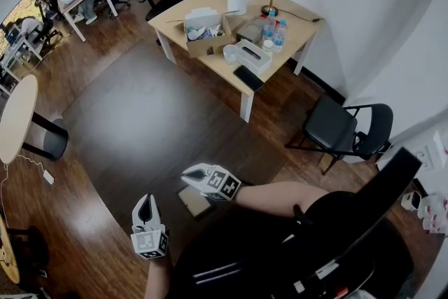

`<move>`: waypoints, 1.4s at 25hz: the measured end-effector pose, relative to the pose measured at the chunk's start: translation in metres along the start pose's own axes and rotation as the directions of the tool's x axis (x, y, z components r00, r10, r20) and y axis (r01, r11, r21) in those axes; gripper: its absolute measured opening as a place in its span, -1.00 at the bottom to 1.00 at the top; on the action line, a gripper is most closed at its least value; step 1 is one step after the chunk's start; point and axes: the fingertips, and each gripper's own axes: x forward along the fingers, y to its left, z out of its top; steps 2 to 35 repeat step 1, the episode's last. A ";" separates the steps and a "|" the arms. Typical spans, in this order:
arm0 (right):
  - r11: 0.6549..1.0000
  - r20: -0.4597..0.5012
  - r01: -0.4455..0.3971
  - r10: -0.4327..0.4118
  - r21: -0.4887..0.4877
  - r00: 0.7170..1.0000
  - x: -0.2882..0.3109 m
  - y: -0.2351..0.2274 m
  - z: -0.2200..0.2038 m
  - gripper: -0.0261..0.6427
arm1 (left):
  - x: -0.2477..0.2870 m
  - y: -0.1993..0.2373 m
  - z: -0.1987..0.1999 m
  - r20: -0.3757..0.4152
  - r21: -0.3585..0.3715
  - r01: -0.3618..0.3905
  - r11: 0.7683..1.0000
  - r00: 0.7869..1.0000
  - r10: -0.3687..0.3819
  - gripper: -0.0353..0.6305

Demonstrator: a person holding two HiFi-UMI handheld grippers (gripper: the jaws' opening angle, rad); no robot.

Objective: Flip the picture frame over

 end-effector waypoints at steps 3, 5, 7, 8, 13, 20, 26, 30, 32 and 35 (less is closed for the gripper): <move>1.000 0.002 0.001 -0.001 0.008 1.000 0.000 0.000 0.000 -0.92 | -0.001 0.000 0.000 0.000 0.002 0.000 1.000 1.000 0.000 -0.90; 1.000 0.002 0.001 -0.001 0.008 1.000 0.000 0.000 0.000 -0.92 | -0.001 0.000 0.000 0.000 0.002 0.000 1.000 1.000 0.000 -0.90; 1.000 0.002 0.001 -0.001 0.008 1.000 0.000 0.000 0.000 -0.92 | -0.001 0.000 0.000 0.000 0.002 0.000 1.000 1.000 0.000 -0.90; 1.000 0.002 0.001 -0.001 0.008 1.000 0.000 0.000 0.000 -0.92 | -0.001 0.000 0.000 0.000 0.002 0.000 1.000 1.000 0.000 -0.90; 1.000 0.002 0.001 -0.001 0.008 1.000 0.000 0.000 0.000 -0.92 | -0.001 0.000 0.000 0.000 0.002 0.000 1.000 1.000 0.000 -0.90; 1.000 0.002 0.001 -0.001 0.008 1.000 0.000 0.000 0.000 -0.92 | -0.001 0.000 0.000 0.000 0.002 0.000 1.000 1.000 0.000 -0.90; 1.000 0.002 0.001 -0.001 0.008 1.000 0.000 0.000 0.000 -0.92 | -0.001 0.000 0.000 0.000 0.002 0.000 1.000 1.000 0.000 -0.90; 1.000 0.002 0.001 -0.001 0.008 1.000 0.000 0.000 0.000 -0.92 | -0.001 0.000 0.000 0.000 0.002 0.000 1.000 1.000 0.000 -0.90; 1.000 0.002 0.001 -0.001 0.008 1.000 0.000 0.000 0.000 -0.92 | -0.001 0.000 0.000 0.000 0.002 0.000 1.000 1.000 0.000 -0.90; 1.000 0.002 0.001 -0.001 0.008 1.000 0.000 0.000 0.000 -0.92 | -0.001 0.000 0.000 0.000 0.002 0.000 1.000 1.000 0.000 -0.90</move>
